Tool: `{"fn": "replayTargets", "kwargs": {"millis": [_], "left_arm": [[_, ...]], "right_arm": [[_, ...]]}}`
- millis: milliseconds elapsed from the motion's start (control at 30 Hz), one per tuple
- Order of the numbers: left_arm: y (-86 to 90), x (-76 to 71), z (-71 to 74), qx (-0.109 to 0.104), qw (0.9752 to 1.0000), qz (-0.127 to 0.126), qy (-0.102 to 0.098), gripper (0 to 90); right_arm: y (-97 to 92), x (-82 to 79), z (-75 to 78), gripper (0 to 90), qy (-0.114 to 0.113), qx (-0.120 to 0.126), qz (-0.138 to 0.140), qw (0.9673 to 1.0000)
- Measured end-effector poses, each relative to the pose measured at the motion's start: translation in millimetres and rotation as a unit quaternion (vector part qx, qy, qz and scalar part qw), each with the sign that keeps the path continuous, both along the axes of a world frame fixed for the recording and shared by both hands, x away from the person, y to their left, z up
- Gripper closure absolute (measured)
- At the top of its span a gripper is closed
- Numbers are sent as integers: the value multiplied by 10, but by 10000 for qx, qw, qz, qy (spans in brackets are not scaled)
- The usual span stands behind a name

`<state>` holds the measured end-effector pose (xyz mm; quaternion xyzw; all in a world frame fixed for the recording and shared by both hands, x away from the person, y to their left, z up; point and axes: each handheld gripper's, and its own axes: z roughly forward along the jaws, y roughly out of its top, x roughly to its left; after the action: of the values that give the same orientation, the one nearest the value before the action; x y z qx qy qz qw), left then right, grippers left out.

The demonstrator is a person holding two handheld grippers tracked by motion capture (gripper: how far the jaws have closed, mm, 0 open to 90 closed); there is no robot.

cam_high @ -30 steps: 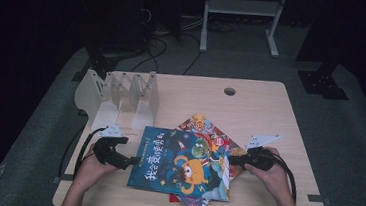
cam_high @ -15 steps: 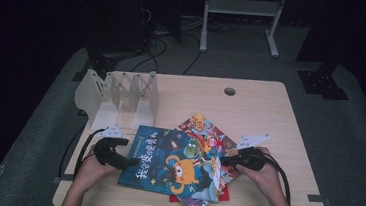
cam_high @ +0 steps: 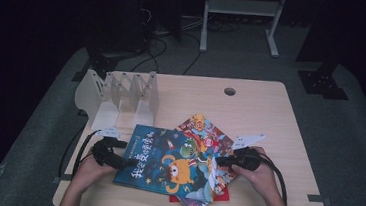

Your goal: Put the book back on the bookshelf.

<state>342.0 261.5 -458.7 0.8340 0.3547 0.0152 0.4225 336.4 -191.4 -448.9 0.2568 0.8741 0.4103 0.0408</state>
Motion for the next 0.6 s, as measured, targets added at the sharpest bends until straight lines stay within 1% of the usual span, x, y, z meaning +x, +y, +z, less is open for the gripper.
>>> {"fn": "replayTargets", "kwargs": {"millis": [67,200,233,267,300,367,400,500,533,567,600], "left_arm": [[2,4,-7,-29,10000,-8,12,0],[3,21,-44,-178,9997,-10,192,0],[1,25,-55,-227,9995,-12,225,0],[1,25,-55,-227,9995,-12,225,0],[-5,37,-70,-290,9990,-24,339,0],[-11,48,-83,-339,9985,-43,422,0],[-11,48,-83,-339,9985,-43,422,0],[-32,61,-106,-429,9976,-109,540,0],[-32,61,-106,-429,9976,-109,540,0],[-51,66,-117,-467,9970,-149,595,0],[-51,66,-117,-467,9970,-149,595,0]], "right_arm": [[14,-3,4,893,14,-16,10,10000],[31,-8,7,893,-4,-32,20,10000],[32,-9,8,893,-2,-39,13,10000],[32,-9,8,893,-2,-39,13,10000],[33,-10,8,893,-2,-37,8,10000],[33,-11,8,893,-6,-40,6,10000],[33,-11,8,893,-6,-40,6,10000],[35,-11,9,893,-34,-55,19,10000],[35,-11,9,893,-34,-55,19,10000],[37,-13,9,893,-43,-57,18,10000],[37,-13,9,893,-43,-57,18,10000]]}}
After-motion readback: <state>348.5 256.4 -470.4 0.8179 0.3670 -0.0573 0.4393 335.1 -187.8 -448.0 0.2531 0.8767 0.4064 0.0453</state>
